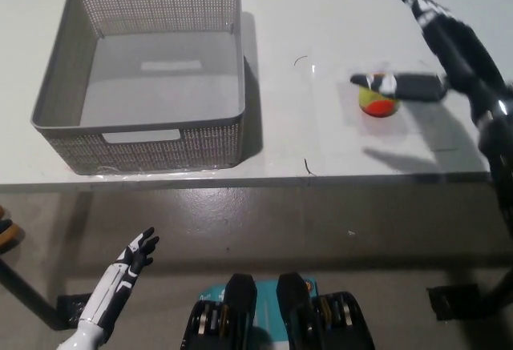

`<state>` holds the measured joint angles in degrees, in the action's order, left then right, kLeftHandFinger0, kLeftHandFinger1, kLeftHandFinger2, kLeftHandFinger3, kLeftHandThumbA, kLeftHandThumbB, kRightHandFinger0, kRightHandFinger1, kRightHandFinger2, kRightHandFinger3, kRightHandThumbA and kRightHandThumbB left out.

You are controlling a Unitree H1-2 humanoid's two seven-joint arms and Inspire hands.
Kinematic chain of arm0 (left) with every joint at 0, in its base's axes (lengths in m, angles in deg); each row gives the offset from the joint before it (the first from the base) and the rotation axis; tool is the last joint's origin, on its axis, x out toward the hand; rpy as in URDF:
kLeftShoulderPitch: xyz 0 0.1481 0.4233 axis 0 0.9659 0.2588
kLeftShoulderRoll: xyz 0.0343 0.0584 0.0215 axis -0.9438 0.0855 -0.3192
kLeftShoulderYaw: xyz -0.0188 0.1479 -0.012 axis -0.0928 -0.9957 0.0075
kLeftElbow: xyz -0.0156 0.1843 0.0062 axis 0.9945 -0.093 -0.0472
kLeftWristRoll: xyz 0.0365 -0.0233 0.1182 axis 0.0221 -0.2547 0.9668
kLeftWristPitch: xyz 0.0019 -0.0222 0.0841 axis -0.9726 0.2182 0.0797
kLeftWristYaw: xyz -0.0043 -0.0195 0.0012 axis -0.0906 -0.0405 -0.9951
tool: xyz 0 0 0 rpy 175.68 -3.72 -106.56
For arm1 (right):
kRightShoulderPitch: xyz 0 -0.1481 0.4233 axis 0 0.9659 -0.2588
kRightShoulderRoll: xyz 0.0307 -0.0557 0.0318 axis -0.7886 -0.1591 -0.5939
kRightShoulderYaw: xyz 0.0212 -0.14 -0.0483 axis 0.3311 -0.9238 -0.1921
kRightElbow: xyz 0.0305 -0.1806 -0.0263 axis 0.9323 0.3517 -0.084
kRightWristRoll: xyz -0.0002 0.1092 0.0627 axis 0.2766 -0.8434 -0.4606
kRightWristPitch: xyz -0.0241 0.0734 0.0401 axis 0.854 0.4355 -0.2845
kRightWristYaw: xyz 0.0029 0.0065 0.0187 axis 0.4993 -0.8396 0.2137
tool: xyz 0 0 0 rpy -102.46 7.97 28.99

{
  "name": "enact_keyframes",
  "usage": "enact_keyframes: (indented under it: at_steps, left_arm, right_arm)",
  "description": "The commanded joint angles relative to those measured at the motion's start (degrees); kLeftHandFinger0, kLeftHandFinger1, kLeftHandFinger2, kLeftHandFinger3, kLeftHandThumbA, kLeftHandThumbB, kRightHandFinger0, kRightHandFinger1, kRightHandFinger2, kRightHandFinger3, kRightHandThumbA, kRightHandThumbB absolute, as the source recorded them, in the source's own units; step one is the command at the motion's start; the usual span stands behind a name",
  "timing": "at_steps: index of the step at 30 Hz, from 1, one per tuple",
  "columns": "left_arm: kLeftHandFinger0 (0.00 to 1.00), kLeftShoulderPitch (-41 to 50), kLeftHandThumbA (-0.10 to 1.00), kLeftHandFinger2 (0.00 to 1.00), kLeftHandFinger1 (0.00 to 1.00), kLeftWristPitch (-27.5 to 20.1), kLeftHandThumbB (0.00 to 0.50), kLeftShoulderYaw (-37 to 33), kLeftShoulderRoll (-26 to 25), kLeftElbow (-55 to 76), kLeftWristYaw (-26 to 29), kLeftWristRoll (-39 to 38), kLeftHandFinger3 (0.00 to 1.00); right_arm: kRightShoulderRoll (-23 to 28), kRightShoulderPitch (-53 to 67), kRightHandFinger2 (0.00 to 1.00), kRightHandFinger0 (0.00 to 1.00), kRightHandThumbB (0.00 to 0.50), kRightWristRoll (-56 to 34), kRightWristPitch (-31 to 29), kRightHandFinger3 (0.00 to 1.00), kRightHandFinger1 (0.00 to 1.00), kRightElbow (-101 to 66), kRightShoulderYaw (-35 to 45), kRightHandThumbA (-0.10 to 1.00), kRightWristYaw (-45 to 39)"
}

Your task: Use the right hand to pick up a tennis ball and put it into a container on the left side

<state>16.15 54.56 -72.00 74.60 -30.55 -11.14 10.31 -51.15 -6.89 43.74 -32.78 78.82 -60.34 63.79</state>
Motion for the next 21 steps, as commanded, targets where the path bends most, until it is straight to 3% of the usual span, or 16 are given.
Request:
enact_keyframes:
  at_steps: [1, 7, 13, 15, 21]
  left_arm:
    - [1.0, -0.69, 1.0, 1.0, 1.0, -4.55, 0.311, 0.28, -0.84, 0.96, -1.05, -0.73, 1.0]
    - [1.0, -0.81, 1.0, 1.0, 1.0, -5.01, 0.308, 0.38, -0.77, 0.59, -0.75, -0.41, 1.0]
    - [1.0, -0.75, 1.0, 1.0, 1.0, -4.81, 0.307, 0.38, -0.84, 0.86, -1.31, -1.12, 1.0]
    - [1.0, -0.84, 1.0, 1.0, 1.0, -4.99, 0.312, 0.43, -0.72, 0.7, -0.89, -0.63, 1.0]
    - [1.0, -0.87, 1.0, 1.0, 1.0, -5.21, 0.308, 0.32, -1.09, 0.35, -1.25, -0.63, 1.0]
  right_arm:
    - [2.17, -12.74, 1.0, 1.0, 0.489, 3.75, 7.95, 1.0, 1.0, 9.85, -3.72, 1.0, -7.41]
    - [0.52, -19.25, 1.0, 1.0, 0.437, 1.5, 7.43, 1.0, 1.0, 22.5, -5.41, 1.0, -6.67]
    - [-1.17, -24.79, 1.0, 1.0, 0.446, 0.47, 5.24, 1.0, 1.0, 35.34, -7.06, 1.0, -5.97]
    - [-1.84, -26.3, 1.0, 1.0, 0.483, -0.22, 3.3, 1.0, 1.0, 40.5, -7.27, 1.0, -5.36]
    - [-3.28, -28.7, 1.0, 1.0, 0.491, -1.69, 0.28, 1.0, 1.0, 51.99, -7.87, 1.0, -5.74]
